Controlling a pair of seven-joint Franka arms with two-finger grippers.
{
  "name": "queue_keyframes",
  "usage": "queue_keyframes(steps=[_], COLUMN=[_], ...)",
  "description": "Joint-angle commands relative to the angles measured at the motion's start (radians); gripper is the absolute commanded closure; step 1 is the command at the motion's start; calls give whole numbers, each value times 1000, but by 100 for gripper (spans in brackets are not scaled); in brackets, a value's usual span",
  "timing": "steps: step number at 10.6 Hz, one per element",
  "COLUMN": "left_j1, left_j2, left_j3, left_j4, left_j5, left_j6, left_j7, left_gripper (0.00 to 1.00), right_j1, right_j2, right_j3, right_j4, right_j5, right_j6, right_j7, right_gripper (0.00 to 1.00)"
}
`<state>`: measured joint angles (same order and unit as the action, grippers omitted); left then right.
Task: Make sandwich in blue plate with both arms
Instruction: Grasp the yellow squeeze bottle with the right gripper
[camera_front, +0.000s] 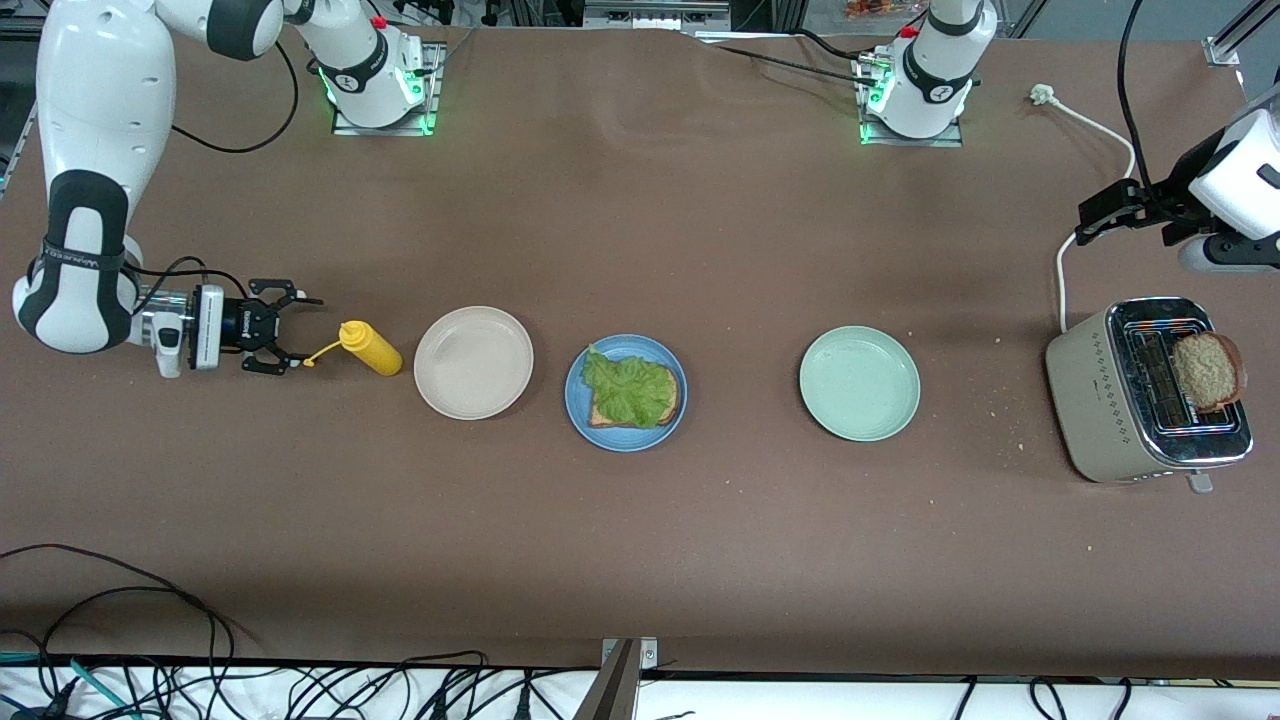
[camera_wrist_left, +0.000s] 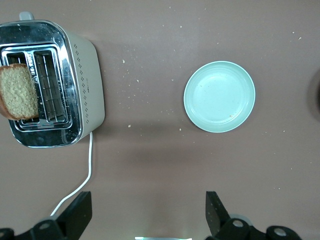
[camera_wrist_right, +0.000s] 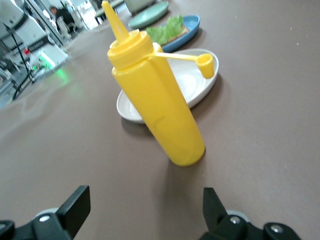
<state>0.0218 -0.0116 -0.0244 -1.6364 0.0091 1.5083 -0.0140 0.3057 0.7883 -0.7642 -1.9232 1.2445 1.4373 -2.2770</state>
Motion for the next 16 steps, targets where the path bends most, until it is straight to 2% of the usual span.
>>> queue_keyframes(steps=[1, 5, 12, 13, 14, 15, 16], left_j1=[4, 0, 0, 0, 0, 0, 0], left_j2=[7, 7, 7, 7, 7, 7, 7], left_j3=[-3, -6, -6, -6, -6, -6, -6], left_j4=[24, 26, 24, 26, 26, 26, 26], left_j5=[-6, -5, -5, -5, -5, -5, -5], left_j6=[-14, -14, -14, -14, -14, -14, -14], left_j7=[17, 16, 16, 16, 16, 16, 16], left_gripper=[0, 0, 0, 0, 0, 0, 0], right_j1=[-66, -71, -69, -71, -71, -71, -72], right_j2=[11, 11, 12, 17, 19, 22, 32], right_j3=[106, 160, 178, 199, 200, 200, 200], right_j4=[18, 24, 75, 88, 90, 89, 90], right_j5=[61, 114, 125, 134, 135, 133, 133], right_j6=[-44, -86, -89, -89, -87, -86, -89], right_j7=[-18, -58, -56, -49, -49, -45, -42], right_gripper=[0, 0, 0, 5, 24, 51, 71])
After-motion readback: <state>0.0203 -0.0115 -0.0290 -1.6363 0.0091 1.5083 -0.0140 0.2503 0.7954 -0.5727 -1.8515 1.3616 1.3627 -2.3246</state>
